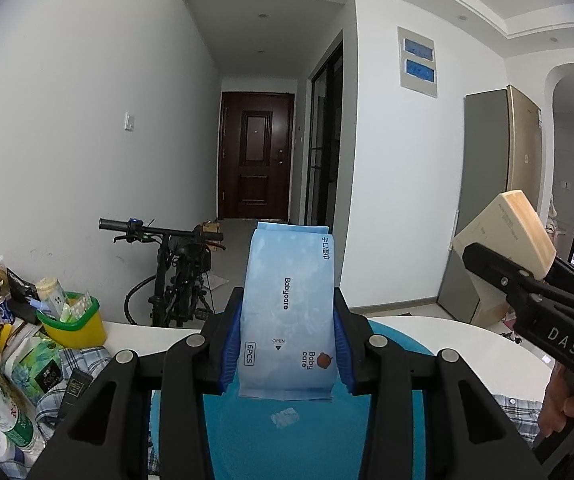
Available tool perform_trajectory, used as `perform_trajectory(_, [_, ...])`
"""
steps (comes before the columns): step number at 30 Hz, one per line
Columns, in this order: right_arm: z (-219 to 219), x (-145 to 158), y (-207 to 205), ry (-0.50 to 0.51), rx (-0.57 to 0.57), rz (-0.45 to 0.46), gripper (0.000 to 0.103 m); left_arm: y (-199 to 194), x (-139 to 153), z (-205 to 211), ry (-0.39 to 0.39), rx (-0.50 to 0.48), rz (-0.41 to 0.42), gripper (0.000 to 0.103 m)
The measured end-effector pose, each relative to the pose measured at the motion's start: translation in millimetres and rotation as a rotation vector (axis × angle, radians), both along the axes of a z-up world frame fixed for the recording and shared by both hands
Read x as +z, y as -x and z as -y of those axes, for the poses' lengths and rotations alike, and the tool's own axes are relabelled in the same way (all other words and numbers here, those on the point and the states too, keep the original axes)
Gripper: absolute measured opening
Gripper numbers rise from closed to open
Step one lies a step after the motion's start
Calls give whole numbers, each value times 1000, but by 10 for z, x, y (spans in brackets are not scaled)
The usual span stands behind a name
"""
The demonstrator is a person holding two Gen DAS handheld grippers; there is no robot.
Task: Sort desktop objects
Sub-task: 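Carry the wipes pack in the left tool while the right tool carries the soap box over the basin, then lower the wipes pack into the basin and open the left tool while the right tool lowers the soap box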
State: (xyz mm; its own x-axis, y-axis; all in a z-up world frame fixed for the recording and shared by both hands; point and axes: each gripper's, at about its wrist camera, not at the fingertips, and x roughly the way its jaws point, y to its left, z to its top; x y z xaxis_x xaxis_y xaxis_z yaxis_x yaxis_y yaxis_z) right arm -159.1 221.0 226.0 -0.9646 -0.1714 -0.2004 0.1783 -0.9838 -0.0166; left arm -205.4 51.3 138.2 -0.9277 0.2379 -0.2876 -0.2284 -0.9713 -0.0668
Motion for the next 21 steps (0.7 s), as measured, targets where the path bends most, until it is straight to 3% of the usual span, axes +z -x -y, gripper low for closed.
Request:
perform_trajectory(5, [39, -80, 175, -5, 23, 70, 59, 223, -125, -80, 93, 55, 100, 42])
perform_trajectory(15, [82, -337, 724, -55, 96, 350, 59, 679, -399, 11, 133, 38, 382, 42])
perform_trajectory(21, [127, -624, 956, -64, 162, 530, 59, 825, -610, 21, 158, 25, 504, 42])
